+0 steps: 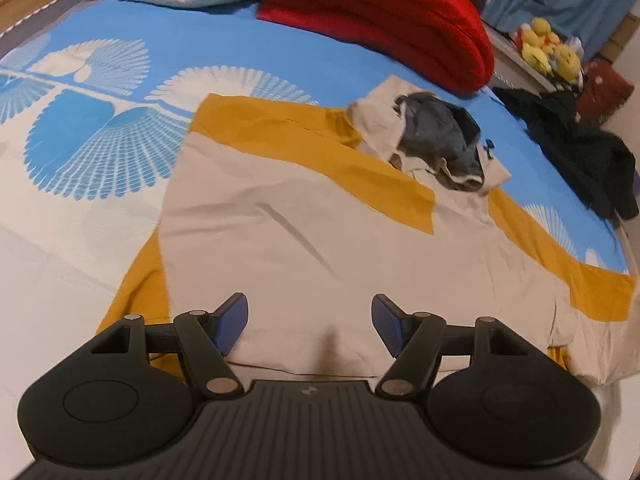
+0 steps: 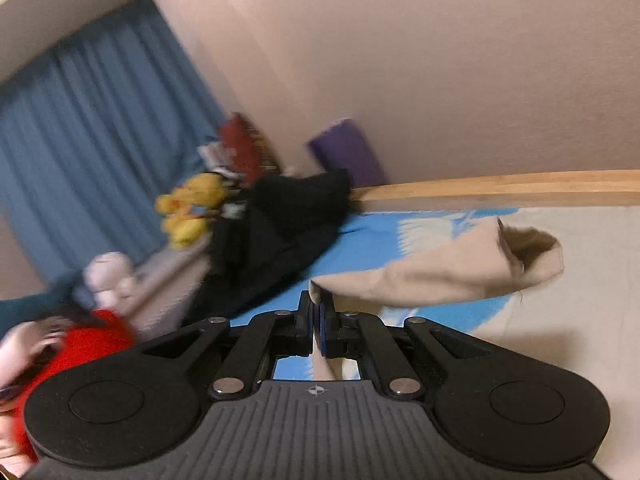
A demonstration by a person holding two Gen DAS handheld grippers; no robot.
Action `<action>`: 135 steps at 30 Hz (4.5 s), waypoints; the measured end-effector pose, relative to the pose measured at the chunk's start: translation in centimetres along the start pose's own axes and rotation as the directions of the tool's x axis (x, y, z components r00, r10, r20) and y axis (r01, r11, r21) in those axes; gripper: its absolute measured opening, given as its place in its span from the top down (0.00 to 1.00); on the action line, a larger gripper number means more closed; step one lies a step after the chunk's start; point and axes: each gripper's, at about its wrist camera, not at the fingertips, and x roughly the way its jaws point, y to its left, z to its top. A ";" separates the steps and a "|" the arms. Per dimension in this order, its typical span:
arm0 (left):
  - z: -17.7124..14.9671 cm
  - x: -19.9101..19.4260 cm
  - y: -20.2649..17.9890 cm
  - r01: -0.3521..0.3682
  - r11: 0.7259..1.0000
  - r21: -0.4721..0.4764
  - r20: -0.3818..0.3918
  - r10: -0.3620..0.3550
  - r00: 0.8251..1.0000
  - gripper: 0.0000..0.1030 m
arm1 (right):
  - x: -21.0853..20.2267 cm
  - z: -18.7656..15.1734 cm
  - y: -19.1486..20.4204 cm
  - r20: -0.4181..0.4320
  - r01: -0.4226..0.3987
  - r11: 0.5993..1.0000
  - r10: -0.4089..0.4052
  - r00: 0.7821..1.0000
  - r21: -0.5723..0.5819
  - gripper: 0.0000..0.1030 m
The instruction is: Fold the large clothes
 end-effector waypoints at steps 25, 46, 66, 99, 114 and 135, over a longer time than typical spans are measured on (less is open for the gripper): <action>1.4 0.5 2.9 -0.052 0.992 -0.114 0.010 0.053 0.999 0.29 | -7.4 -18.2 15.3 0.030 -0.286 0.840 0.337 0.941 -0.461 0.95; 1.2 4.7 2.6 0.073 0.974 -0.215 -0.059 -0.087 0.994 0.54 | 0.7 -29.1 14.5 -0.735 -0.375 0.899 0.094 0.671 -0.227 0.71; 1.6 -2.5 -1.1 -0.115 0.990 -0.087 0.292 0.136 0.947 1.00 | 1.4 -28.2 13.6 -0.737 -0.312 0.940 0.114 0.666 -0.135 0.71; 0.0 5.0 7.0 -0.019 0.893 -0.451 -0.044 -0.001 0.999 0.74 | 4.2 -26.2 5.9 -0.685 0.154 0.988 -0.125 0.718 -0.019 0.92; -1.1 0.4 6.8 -0.172 0.869 -0.464 0.023 0.206 0.978 1.00 | 3.8 -26.3 6.1 -0.677 0.173 0.984 -0.157 0.719 -0.044 0.76; -0.7 4.5 5.7 -0.085 0.927 -0.365 -0.070 0.064 0.996 0.88 | 1.7 -25.6 11.6 -0.570 -0.102 0.982 -0.007 0.821 -0.158 0.74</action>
